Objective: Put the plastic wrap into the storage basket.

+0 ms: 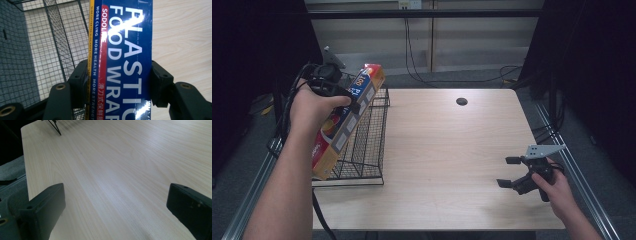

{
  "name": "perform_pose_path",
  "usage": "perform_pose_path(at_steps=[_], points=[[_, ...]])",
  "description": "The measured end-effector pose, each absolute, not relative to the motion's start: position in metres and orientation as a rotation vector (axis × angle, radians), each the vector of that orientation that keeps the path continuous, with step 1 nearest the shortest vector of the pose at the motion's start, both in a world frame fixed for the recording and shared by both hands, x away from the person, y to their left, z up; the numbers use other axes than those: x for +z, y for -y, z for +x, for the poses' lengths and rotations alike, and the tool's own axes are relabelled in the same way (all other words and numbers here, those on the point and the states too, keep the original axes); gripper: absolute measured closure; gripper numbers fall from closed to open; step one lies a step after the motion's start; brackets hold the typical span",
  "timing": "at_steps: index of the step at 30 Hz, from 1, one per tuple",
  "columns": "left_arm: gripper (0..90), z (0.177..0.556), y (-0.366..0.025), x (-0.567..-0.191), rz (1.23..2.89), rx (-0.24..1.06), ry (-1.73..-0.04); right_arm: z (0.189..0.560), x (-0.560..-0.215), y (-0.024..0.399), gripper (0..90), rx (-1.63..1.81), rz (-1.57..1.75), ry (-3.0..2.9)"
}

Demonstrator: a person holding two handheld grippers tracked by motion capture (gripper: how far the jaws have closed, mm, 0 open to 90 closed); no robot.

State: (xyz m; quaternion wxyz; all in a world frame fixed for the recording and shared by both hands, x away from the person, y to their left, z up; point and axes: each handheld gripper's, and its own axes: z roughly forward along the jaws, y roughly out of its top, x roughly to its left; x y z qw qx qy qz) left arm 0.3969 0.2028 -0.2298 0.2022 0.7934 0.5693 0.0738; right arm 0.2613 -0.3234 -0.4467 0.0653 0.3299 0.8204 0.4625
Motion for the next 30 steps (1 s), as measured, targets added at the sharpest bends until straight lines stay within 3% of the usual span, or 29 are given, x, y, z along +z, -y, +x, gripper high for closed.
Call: perform_pose_path(at_steps=[30], points=[[43.6, 0.398, -0.229, -0.225, 2.129, 0.250, -1.691, 0.261, -0.446, 0.324, 2.0, 1.396, 0.996, -2.475]])
